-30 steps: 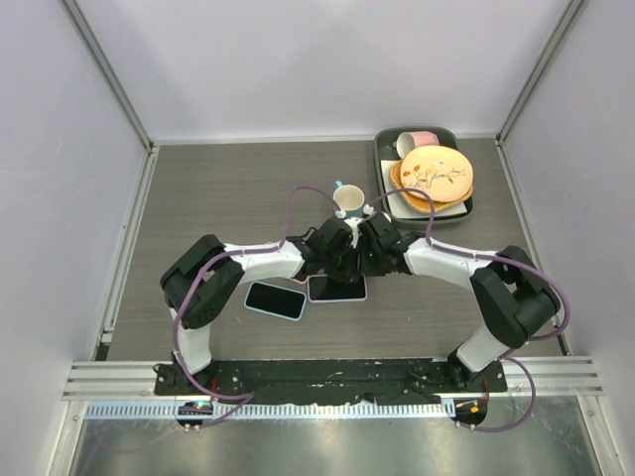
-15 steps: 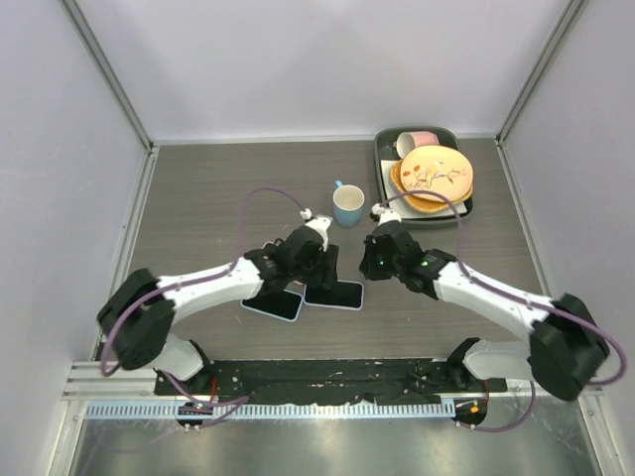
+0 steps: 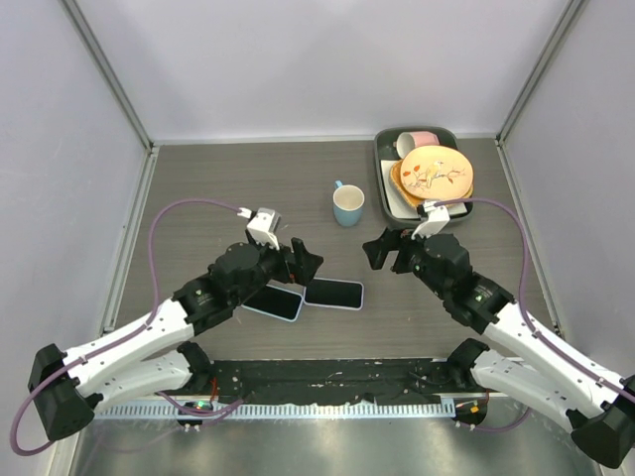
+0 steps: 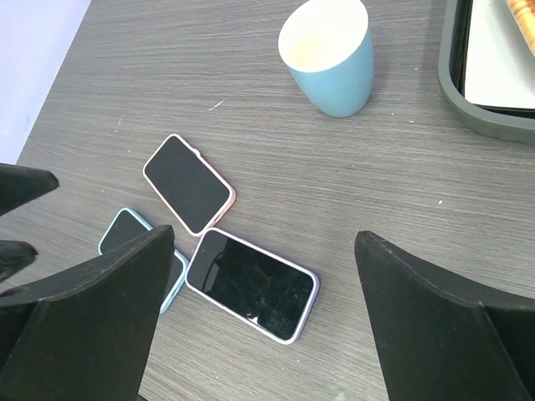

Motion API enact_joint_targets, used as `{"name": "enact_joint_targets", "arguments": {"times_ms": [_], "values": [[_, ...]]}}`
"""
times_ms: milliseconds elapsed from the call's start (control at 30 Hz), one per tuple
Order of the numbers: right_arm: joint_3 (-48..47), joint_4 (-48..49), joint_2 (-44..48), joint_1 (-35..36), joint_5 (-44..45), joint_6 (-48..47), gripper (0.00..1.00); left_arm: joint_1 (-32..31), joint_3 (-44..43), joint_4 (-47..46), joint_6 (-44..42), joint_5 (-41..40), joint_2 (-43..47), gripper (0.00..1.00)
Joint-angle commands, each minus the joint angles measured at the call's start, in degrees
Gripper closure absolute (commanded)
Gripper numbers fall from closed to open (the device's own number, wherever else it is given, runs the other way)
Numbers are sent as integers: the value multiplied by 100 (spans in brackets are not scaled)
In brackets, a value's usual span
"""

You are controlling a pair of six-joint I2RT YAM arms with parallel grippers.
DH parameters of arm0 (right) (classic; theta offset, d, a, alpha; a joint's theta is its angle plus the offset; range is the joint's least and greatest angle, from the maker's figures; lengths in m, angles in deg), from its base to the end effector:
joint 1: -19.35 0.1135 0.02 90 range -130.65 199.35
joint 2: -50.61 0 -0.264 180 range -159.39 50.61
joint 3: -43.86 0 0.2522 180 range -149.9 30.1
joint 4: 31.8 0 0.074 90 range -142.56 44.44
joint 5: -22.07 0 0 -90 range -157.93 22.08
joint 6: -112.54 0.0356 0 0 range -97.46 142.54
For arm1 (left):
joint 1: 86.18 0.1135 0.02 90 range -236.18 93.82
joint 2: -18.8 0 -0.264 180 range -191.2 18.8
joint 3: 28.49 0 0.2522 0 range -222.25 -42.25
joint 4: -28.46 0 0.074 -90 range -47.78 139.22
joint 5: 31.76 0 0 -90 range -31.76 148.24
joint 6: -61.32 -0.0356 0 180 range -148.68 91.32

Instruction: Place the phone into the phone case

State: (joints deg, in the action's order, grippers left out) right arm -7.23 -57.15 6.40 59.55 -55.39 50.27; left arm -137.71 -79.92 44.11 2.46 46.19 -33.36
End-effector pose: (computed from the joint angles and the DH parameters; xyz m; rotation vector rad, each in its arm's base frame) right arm 0.1458 0.1131 0.2933 -0.0576 1.9295 0.5990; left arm 0.1393 -0.1634 0.2881 0.1909 1.9196 -0.7981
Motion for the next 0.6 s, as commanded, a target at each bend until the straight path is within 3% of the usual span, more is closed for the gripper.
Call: {"name": "enact_joint_targets", "arguments": {"times_ms": [0,400,567], "values": [[23,263,-61,-22,92,-118,5,-24,23,-488,51,-148,154,0],[-12,307,-422,-30,30,-92,1,2,-188,-242,51,-280,-136,0],[-91,184,-755,-39,21,-39,1,274,-574,294,77,123,-723,0]]}}
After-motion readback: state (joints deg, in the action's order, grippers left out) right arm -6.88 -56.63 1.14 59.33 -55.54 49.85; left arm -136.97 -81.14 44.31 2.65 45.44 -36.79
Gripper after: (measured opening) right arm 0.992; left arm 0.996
